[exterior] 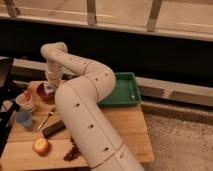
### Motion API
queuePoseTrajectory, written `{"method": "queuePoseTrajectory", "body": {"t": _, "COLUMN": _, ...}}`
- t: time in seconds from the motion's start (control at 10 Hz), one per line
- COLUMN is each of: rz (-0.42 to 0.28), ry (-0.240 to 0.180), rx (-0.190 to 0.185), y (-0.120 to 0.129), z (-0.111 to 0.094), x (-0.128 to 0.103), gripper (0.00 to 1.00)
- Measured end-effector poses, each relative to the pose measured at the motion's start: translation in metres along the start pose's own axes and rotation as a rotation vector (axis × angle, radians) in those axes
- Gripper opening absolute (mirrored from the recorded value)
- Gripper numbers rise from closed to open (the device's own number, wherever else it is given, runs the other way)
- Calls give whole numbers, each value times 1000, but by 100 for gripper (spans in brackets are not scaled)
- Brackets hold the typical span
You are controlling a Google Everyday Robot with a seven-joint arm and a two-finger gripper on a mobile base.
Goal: Wipe red bowl with towel
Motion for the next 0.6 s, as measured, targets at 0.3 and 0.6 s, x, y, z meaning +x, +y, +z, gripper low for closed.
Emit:
{"method": "queuePoseTrajectory", "body": {"t": 0.3, "rz": -50, "ry": -19, "rx": -21, "y": 33, "z": 11, "x": -28, "gripper": 0}}
{"method": "queuePoseTrajectory", "body": {"t": 0.6, "rz": -79, "ry": -4, "rx": -41, "y": 65, "z": 26, "x": -31, "gripper": 0}}
